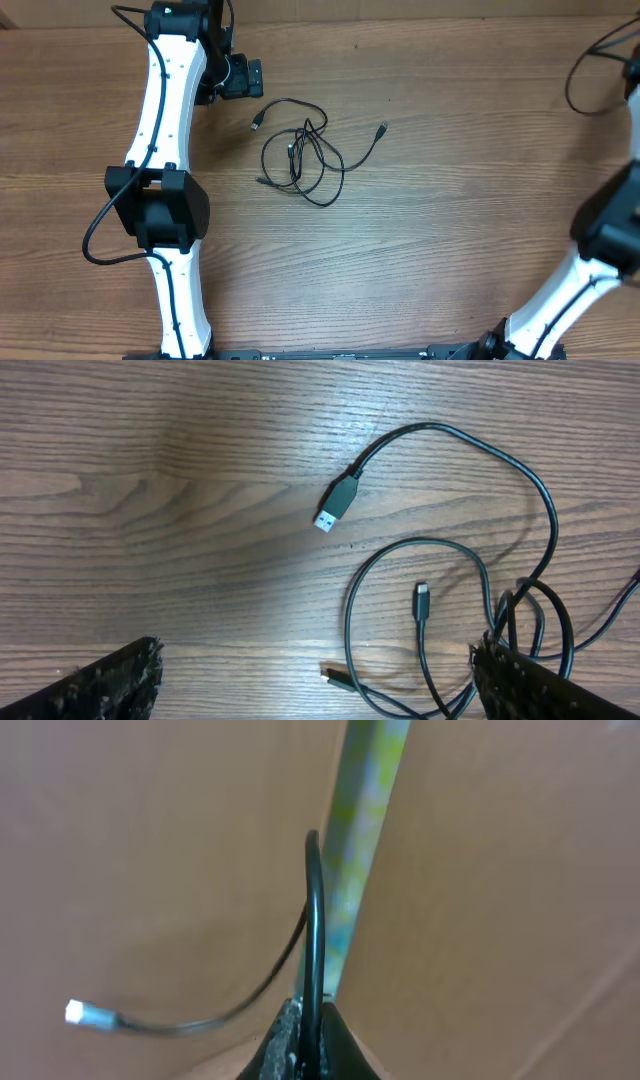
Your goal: Untangle cables
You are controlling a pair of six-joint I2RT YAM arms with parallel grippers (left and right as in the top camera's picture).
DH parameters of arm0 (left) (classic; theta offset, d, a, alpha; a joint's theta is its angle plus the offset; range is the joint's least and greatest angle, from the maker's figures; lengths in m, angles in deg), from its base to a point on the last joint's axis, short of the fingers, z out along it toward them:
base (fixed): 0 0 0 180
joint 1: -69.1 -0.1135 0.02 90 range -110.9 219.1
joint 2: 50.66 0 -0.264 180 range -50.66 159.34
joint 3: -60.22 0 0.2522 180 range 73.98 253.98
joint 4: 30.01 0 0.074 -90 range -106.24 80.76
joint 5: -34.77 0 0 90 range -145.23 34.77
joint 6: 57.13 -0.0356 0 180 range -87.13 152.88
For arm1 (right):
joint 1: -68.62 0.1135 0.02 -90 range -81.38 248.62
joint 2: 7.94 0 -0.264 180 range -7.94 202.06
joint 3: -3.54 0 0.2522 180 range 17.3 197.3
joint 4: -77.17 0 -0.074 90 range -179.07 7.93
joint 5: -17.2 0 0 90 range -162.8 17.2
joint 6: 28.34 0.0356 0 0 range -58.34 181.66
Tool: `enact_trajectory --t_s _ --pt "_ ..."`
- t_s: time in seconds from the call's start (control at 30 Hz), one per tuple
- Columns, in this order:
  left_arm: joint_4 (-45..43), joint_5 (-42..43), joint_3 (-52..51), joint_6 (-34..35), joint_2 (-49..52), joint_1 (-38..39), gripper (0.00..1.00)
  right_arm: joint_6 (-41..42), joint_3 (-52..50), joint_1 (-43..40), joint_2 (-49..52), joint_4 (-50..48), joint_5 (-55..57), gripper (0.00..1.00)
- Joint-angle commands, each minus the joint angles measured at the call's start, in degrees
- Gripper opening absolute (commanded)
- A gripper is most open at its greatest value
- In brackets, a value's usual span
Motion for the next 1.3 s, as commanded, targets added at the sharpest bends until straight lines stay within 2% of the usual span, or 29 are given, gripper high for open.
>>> enact_trajectory --t_s 0.0,0.13,0.33,0.37,0.43,0.47,0.5,0.53,0.57,0.67,0.77,0.93,1.03,1.2,1.27 --pt "-0.04 0.66 1.31 0.39 0.09 0.22 1.0 -2.49 6.75 -1.53 6.43 1.25 4.35 0.04" --pt "-0.02 0.66 1.31 0.42 0.09 0.26 0.99 -2.4 6.82 -3.93 11.45 1.27 4.31 0.04" --pt "-0.24 0.68 1.31 2.32 0.09 0.39 0.99 1.79 6.6 -4.96 16.85 10.95 3.19 0.04" --pt "-0.37 0.66 1.31 2.32 0.09 0.46 1.0 3.1 6.6 -4.96 17.35 11.89 2.58 0.1" --pt "-0.7 0.63 1.31 2.29 0.09 0.52 1.0 6.25 6.6 -4.96 17.42 14.23 0.98 0.39" --pt "-0.76 0.66 1.31 2.32 0.09 0.52 0.99 8.13 6.62 -4.96 17.4 15.19 0.2 0.56" --pt "-0.79 0.66 1.31 2.32 0.09 0.52 1.0 10.25 6.69 -4.96 17.14 16.11 -0.76 0.81" --pt "-0.76 0.66 1.31 2.32 0.09 0.52 1.0 11.21 6.69 -4.96 16.79 16.96 -1.6 0.97" --pt "-0.76 0.66 1.31 2.32 0.09 0.52 1.0 11.34 6.69 -4.94 16.11 18.36 -2.56 1.0" --pt "-0.94 0.66 1.31 2.32 0.09 0.52 1.0 11.56 6.69 -4.22 12.37 23.85 -5.33 1.0" --pt "-0.94 0.66 1.31 2.32 0.09 0.52 1.0 16.28 6.69 -3.56 8.44 30.05 -6.45 1.0" --pt "-1.31 0.63 1.31 2.29 0.09 0.52 1.0 25.16 6.71 -3.39 4.94 42.77 -29.14 1.0" --pt "-1.33 0.63 1.31 2.27 0.09 0.52 1.0 34.62 6.64 -3.41 5.14 48.37 -35.32 1.0" --pt "-1.09 0.61 1.31 1.31 0.09 0.52 0.99 36.7 6.64 -4.15 5.14 47.74 -49.05 1.0" --pt "-0.79 0.61 1.31 0.96 0.09 0.52 0.99 38.34 6.62 -4.92 5.18 47.69 -49.62 1.0"
